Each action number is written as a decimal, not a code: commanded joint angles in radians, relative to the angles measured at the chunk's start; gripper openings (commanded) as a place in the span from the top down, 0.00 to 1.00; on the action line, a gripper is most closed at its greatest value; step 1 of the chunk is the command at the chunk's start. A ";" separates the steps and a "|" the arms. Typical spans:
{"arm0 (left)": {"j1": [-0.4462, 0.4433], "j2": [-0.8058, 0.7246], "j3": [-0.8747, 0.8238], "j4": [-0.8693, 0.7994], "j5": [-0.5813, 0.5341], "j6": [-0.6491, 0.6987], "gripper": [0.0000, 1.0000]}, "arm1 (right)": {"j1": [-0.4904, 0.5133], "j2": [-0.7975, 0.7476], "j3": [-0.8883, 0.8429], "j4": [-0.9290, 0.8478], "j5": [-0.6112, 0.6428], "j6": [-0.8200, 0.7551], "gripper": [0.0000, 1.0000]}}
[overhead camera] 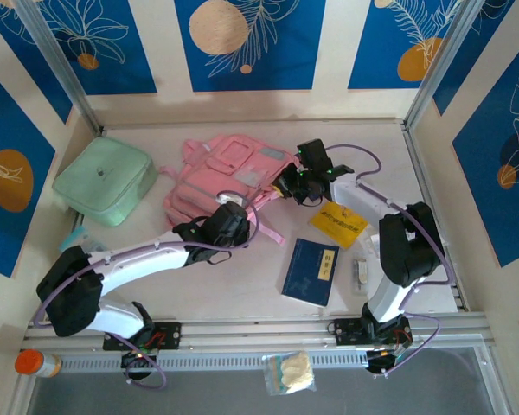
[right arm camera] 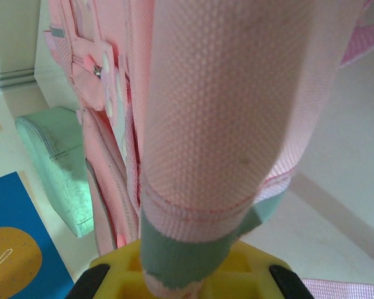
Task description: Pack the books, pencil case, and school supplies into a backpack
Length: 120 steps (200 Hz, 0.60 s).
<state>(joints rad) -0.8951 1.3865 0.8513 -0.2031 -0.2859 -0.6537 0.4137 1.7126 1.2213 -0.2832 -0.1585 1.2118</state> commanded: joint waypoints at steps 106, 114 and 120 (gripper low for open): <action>0.008 0.058 0.106 -0.008 0.178 0.092 1.00 | 0.074 -0.236 -0.353 0.232 -0.242 0.056 0.28; 0.008 0.062 0.107 0.002 0.191 0.092 1.00 | 0.082 -0.221 -0.368 0.275 -0.246 0.082 0.28; 0.008 0.063 0.108 0.006 0.196 0.091 1.00 | 0.085 -0.203 -0.367 0.292 -0.246 0.095 0.28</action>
<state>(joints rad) -0.8921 1.4467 0.9134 -0.2733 -0.1551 -0.5919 0.4728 1.4845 0.9009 -0.0998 -0.3557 1.2076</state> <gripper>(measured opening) 0.052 0.721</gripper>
